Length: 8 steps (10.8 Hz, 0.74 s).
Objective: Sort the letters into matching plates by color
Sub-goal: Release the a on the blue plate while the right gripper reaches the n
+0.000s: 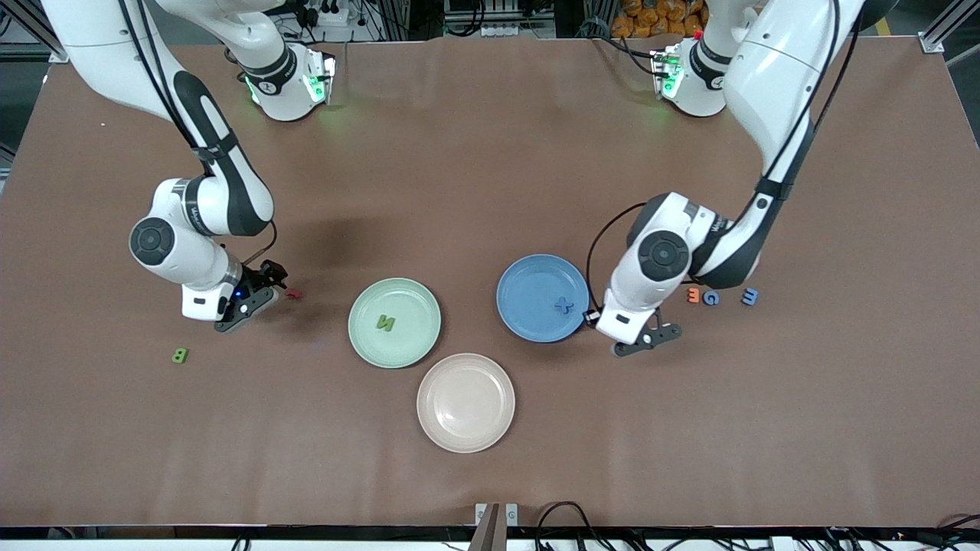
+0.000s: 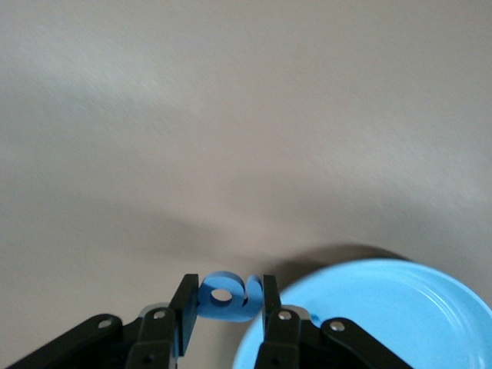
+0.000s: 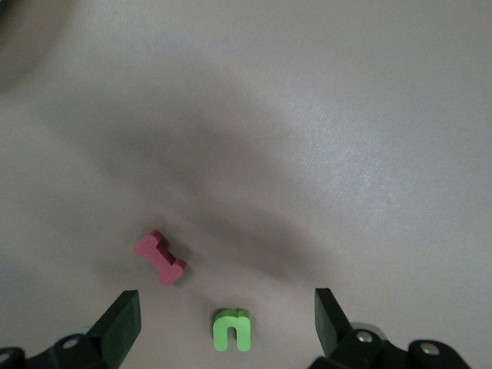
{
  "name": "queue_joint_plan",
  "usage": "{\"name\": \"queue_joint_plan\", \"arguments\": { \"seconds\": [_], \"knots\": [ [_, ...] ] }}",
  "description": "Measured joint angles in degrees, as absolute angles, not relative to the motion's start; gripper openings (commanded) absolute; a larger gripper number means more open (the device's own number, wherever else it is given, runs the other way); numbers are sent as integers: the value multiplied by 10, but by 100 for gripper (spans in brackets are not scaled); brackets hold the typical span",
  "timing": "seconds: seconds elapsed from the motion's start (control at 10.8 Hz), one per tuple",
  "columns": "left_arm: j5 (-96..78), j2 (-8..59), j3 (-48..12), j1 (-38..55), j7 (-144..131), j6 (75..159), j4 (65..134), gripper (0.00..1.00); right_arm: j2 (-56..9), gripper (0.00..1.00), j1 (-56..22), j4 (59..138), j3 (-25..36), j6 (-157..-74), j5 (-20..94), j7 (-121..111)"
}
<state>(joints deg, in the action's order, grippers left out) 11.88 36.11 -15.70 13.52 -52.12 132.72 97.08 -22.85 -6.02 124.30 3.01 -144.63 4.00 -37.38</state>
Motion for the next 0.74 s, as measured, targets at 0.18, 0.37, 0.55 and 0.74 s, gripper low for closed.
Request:
{"name": "queue_joint_plan", "arguments": {
  "seconds": [0.18, 0.37, 0.55, 0.74],
  "knots": [
    [119, 361, -157, 158, -553, 1326, 970, 0, -228, 100, -59, 1254, 30, -1454, 33, -376],
    [119, 361, -157, 179, -582, 1325, 969, 0, -228, 100, -55, 1261, 30, -1457, 21, -376],
    [119, 361, -157, 199, -600, 1324, 969, 94, -228, 100, -50, 1271, 30, -1477, 9, -377],
    [119, 361, -156, 204, -601, 1323, 969, 100, -228, 100, -45, 1282, 30, -1489, 4, -378]
  ]
}}
